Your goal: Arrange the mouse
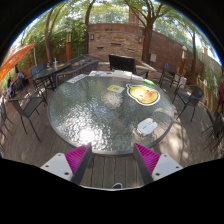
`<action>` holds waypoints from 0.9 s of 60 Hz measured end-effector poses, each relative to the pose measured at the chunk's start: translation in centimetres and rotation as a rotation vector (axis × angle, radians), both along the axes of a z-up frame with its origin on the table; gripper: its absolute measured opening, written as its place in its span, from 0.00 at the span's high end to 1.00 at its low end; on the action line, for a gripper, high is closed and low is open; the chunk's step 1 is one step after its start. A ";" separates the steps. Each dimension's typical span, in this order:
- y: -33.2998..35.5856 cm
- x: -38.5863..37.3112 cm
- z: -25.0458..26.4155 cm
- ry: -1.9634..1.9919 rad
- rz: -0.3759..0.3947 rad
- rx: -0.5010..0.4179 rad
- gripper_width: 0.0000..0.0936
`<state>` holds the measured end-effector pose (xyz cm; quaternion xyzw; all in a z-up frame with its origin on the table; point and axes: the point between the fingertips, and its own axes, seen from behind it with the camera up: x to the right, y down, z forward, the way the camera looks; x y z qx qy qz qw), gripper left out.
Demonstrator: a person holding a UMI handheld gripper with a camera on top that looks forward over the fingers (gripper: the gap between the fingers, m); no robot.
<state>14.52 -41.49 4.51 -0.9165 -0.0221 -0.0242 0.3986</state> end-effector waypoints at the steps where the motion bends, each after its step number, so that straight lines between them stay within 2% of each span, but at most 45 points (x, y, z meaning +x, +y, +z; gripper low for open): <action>1: 0.4 0.9 -0.4 -0.004 -0.008 0.004 0.08; 16: 7.6 10.1 -4.8 0.062 -0.106 0.027 0.09; 23: 10.2 11.8 -6.0 0.090 -0.119 0.011 0.10; 34: 13.4 11.7 -6.0 0.102 -0.079 0.021 0.09; 46: 14.4 11.6 -6.3 0.051 -0.067 0.005 0.23; 49: 14.6 11.4 -6.3 0.049 -0.067 0.001 0.31; 53: 14.7 10.7 -6.4 0.046 -0.058 0.000 0.47; 54: 14.7 10.6 -6.3 0.042 -0.055 -0.001 0.47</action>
